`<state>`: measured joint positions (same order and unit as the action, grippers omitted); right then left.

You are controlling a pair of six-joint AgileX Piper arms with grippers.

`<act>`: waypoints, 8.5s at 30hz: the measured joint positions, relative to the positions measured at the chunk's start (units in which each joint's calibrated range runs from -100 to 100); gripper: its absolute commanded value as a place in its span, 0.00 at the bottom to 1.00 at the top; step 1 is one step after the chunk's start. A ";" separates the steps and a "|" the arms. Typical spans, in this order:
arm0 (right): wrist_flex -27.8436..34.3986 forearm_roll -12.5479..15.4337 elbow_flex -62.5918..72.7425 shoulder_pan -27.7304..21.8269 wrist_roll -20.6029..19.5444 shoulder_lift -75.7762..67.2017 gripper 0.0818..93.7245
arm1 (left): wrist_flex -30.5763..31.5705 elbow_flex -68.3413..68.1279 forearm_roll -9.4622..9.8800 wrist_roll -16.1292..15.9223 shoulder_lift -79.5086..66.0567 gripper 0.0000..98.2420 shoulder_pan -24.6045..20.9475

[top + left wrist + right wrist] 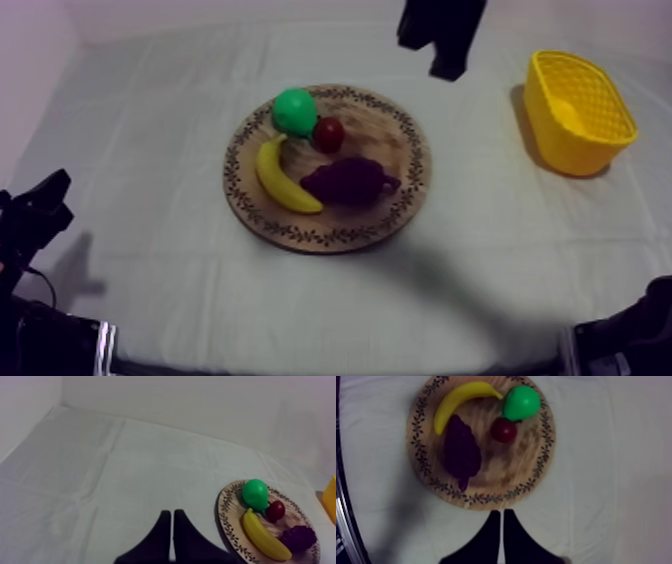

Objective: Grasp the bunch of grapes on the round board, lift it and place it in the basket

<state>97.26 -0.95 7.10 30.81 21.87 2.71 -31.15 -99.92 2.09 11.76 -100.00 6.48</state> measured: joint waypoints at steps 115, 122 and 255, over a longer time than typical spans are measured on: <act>-45.00 2.88 -23.84 -30.35 -5.00 -8.81 0.45 | 0.00 0.00 0.00 0.00 0.00 0.00 0.00; -47.62 3.39 -27.81 -37.51 -6.46 -8.60 0.47 | 0.00 0.00 0.00 0.00 0.00 0.00 0.00; -62.40 2.54 -106.73 -29.04 -14.05 -98.44 0.00 | 0.00 0.00 0.00 -0.02 0.00 0.00 0.00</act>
